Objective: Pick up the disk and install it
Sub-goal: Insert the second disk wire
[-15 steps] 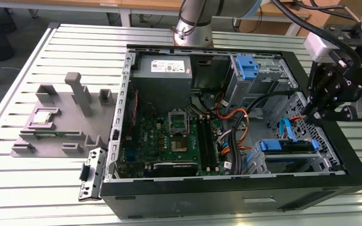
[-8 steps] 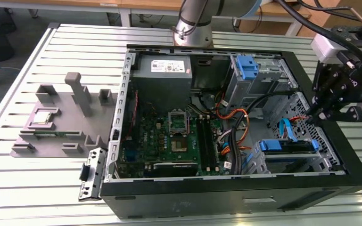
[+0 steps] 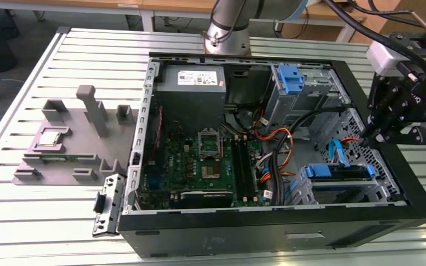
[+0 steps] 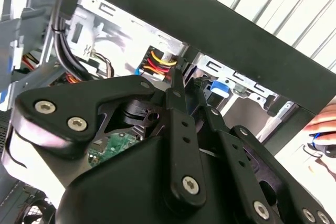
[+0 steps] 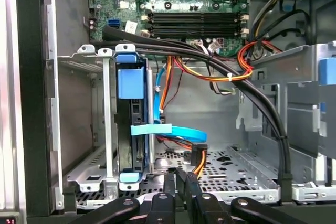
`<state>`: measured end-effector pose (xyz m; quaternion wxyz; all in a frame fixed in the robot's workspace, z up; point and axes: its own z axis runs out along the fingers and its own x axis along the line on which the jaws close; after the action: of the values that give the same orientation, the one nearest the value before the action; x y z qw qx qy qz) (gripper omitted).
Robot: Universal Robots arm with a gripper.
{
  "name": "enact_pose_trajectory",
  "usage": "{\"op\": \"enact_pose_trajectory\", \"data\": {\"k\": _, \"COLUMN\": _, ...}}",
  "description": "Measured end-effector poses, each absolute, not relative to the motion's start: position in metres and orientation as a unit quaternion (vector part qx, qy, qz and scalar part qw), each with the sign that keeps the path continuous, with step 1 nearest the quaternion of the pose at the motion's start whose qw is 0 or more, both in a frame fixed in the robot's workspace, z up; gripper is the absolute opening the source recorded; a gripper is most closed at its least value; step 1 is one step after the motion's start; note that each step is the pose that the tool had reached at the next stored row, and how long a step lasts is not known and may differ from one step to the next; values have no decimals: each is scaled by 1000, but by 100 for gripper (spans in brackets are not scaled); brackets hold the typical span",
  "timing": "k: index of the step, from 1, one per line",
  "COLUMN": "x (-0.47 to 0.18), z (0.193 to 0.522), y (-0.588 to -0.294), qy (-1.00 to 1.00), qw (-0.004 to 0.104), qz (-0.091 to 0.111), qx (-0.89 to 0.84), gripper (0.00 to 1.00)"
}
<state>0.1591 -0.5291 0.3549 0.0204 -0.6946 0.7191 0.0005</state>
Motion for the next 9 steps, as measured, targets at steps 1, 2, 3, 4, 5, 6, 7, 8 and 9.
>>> {"op": "enact_pose_trajectory", "data": {"k": 1, "x": 159, "z": 354, "y": -529, "qy": 719, "qw": 18, "qz": -1, "qx": -695, "gripper": 23}}
{"op": "enact_pose_trajectory", "data": {"k": 2, "x": 160, "z": 354, "y": -529, "qy": 719, "qw": 17, "qz": -1, "qx": -695, "gripper": 23}}
{"op": "enact_pose_trajectory", "data": {"k": 3, "x": 160, "z": 353, "y": -529, "qy": 719, "qw": 16, "qz": -2, "qx": -695, "gripper": 23}}
{"op": "enact_pose_trajectory", "data": {"k": 4, "x": 161, "z": 353, "y": -529, "qy": 719, "qw": 15, "qz": -2, "qx": -695, "gripper": 23}}
{"op": "enact_pose_trajectory", "data": {"k": 5, "x": 161, "z": 352, "y": -528, "qy": 719, "qw": 14, "qz": -3, "qx": -695, "gripper": 23}}
{"op": "enact_pose_trajectory", "data": {"k": 6, "x": 161, "z": 352, "y": -528, "qy": 719, "qw": 13, "qz": -3, "qx": -695, "gripper": 23}}
{"op": "enact_pose_trajectory", "data": {"k": 7, "x": 161, "z": 352, "y": -528, "qy": 719, "qw": 12, "qz": -4, "qx": -695, "gripper": 23}}
{"op": "enact_pose_trajectory", "data": {"k": 8, "x": 161, "z": 352, "y": -528, "qy": 719, "qw": 12, "qz": -4, "qx": -695, "gripper": 23}}
{"op": "enact_pose_trajectory", "data": {"k": 9, "x": 161, "z": 352, "y": -528, "qy": 719, "qw": 12, "qz": -4, "qx": -695, "gripper": 23}}
